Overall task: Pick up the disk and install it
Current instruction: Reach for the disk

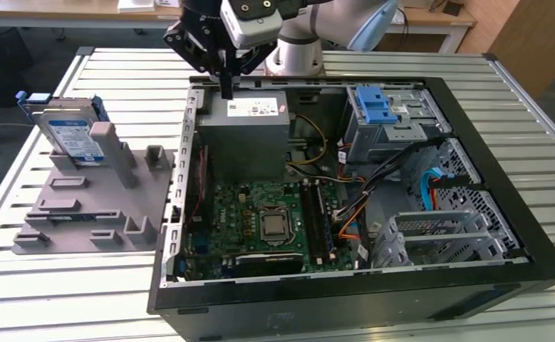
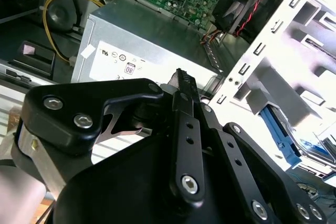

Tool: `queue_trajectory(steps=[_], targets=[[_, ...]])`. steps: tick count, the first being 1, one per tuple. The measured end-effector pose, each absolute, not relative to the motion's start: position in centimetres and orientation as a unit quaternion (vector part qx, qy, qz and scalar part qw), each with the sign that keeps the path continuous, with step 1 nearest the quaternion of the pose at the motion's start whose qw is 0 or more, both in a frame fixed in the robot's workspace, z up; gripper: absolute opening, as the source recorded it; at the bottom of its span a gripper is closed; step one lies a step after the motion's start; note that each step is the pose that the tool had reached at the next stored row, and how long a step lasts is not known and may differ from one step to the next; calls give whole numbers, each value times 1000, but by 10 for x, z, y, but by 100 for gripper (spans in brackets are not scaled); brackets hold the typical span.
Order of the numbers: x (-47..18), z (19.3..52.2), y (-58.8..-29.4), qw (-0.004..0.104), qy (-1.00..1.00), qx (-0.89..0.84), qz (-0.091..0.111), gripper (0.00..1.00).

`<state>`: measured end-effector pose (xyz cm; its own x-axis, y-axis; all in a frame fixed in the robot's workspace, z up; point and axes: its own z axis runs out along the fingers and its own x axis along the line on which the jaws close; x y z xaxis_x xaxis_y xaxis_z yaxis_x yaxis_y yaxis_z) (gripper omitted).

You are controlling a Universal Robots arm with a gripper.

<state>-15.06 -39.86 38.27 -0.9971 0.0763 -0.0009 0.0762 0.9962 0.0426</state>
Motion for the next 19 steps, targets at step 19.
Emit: queue_trajectory(steps=[19], targets=[[-158,381,-398,0,999,38,21,11]])
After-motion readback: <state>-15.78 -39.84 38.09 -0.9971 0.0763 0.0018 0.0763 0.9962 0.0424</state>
